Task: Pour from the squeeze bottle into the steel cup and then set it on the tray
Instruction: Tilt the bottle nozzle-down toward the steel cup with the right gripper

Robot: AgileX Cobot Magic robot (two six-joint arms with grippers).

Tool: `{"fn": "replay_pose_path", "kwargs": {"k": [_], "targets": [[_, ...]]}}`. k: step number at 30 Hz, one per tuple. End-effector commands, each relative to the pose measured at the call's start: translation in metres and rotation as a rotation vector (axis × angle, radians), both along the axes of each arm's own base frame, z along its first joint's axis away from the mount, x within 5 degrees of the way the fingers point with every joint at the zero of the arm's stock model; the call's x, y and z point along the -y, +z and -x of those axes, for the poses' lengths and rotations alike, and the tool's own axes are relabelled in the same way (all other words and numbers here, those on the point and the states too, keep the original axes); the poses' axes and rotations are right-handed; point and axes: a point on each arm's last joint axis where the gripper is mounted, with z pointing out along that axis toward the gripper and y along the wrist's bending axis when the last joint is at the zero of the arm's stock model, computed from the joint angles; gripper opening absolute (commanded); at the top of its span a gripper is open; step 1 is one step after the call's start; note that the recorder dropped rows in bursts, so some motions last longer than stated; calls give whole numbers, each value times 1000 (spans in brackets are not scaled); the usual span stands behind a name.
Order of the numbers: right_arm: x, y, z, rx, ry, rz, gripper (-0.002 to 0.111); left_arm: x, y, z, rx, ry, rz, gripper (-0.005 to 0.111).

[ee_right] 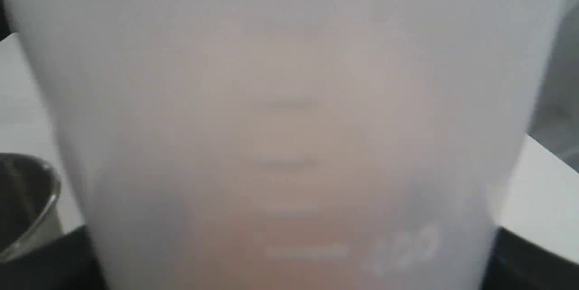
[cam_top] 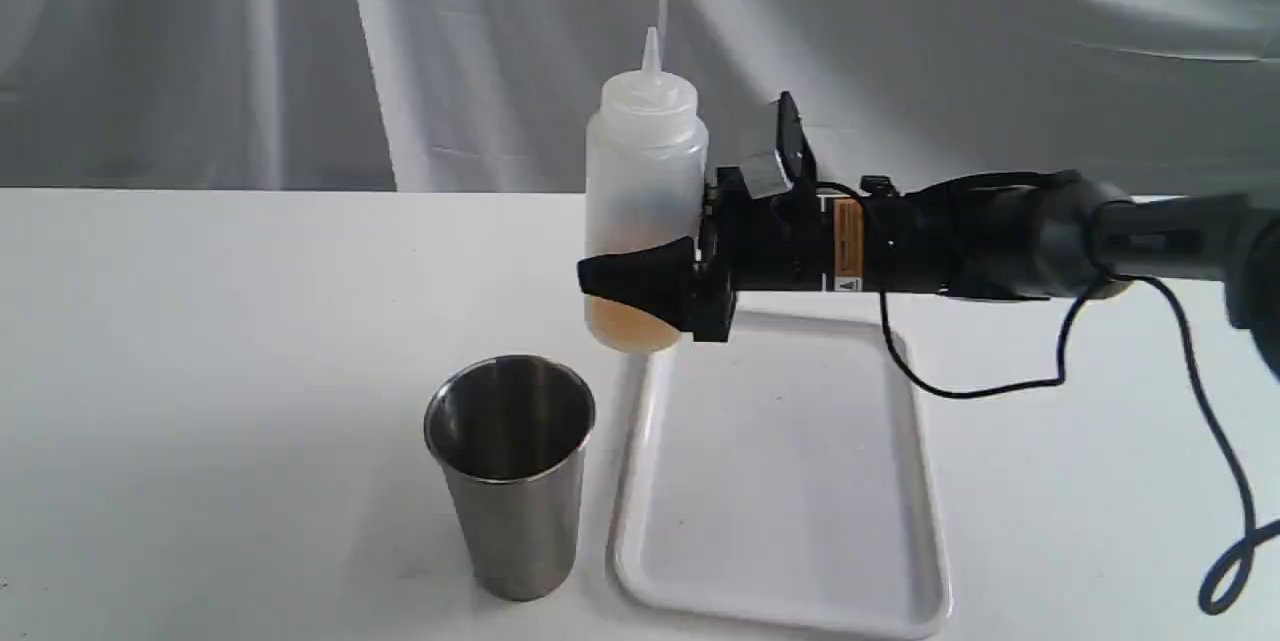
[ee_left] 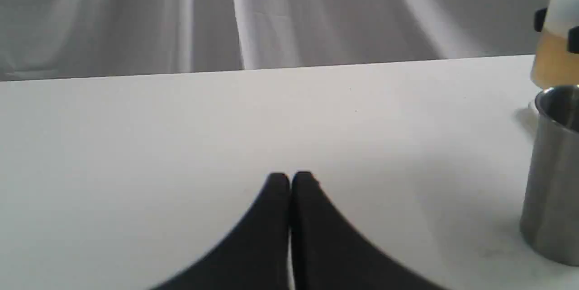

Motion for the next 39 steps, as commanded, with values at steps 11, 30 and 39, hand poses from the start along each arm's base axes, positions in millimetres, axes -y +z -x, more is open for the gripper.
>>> {"fn": "replay_pose_path", "kwargs": {"k": [11,30,39], "targets": [[45,53,72,-27,-249,90,8,0,-1,0,6,2,5,0],[49,79,133,-31,-568,516,4,0,-1,0,6,3,7,0],[13,74,142,52,-570,746,3,0,-1,0,6,2,5,0]]}}
